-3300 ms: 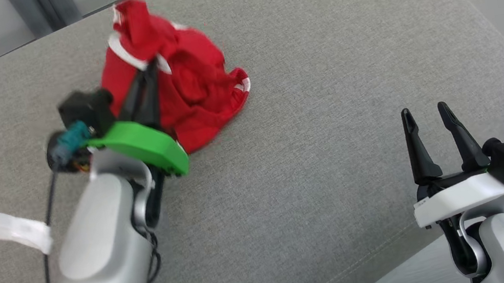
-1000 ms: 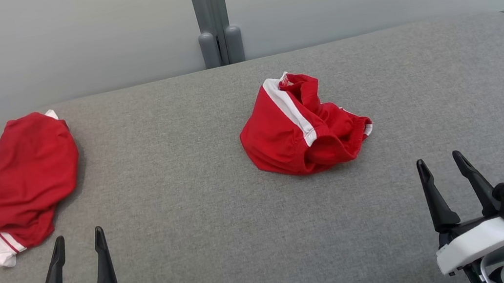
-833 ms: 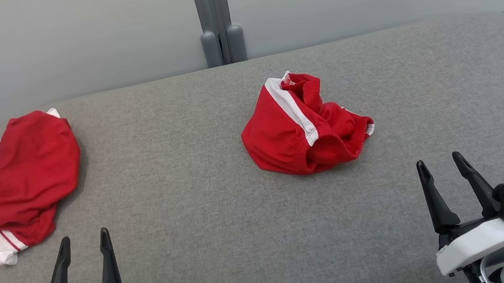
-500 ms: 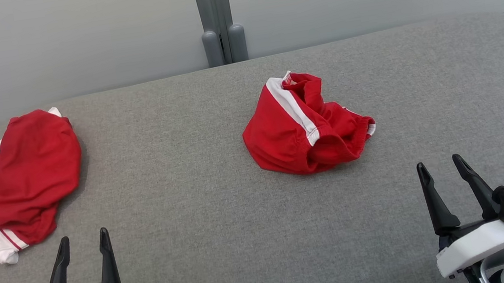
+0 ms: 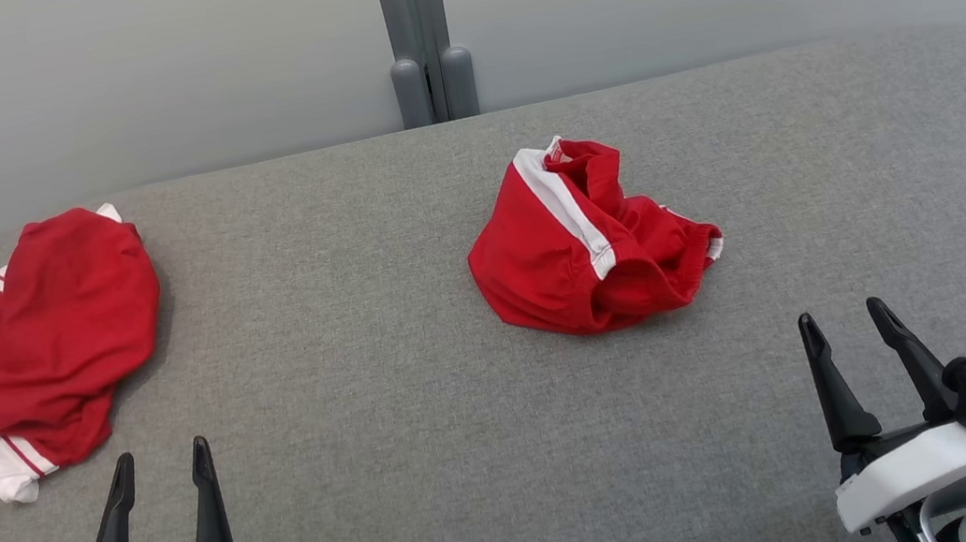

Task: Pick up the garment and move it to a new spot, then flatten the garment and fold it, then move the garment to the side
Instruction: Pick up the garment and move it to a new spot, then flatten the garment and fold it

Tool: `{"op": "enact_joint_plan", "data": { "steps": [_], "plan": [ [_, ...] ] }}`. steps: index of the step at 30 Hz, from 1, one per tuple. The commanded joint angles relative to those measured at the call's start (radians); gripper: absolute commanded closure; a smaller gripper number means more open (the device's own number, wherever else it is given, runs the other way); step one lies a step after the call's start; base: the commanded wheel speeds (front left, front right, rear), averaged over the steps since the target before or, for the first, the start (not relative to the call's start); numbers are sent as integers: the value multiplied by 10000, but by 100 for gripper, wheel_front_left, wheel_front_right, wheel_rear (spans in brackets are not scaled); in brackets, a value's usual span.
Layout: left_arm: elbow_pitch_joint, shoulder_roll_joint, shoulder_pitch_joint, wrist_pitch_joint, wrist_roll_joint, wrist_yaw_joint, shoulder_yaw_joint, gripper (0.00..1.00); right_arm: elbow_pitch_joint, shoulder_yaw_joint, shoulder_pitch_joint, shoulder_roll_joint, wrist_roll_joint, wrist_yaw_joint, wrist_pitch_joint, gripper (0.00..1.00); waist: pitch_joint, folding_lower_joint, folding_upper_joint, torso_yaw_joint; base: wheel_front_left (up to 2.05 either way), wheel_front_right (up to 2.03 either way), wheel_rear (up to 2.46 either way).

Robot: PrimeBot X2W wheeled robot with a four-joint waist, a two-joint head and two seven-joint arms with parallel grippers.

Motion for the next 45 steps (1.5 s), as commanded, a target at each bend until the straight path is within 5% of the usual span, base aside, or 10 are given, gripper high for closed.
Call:
{"op": "enact_joint_plan", "data": {
  "steps": [1,29,38,45],
  "plan": [
    [10,47,54,8,88,-31,39,0,24,-23,54,-18,-3,3,-31,0,-5,0,0,3,0,0,0],
    [197,60,73,8,153,-34,-39,0,160,198,-18,-68,41,3,-31,0,-123,0,0,119,0,0,0],
    [273,-53,-114,8,207,-34,-214,0,711,1112,-1213,-547,-79,3,-31,0,68,0,0,520,0,0,0],
    [369,-214,-523,8,201,-34,-462,0,2269,1980,-3105,-870,-137,3,57,0,626,0,0,1116,0,0,0]
  ]
}}
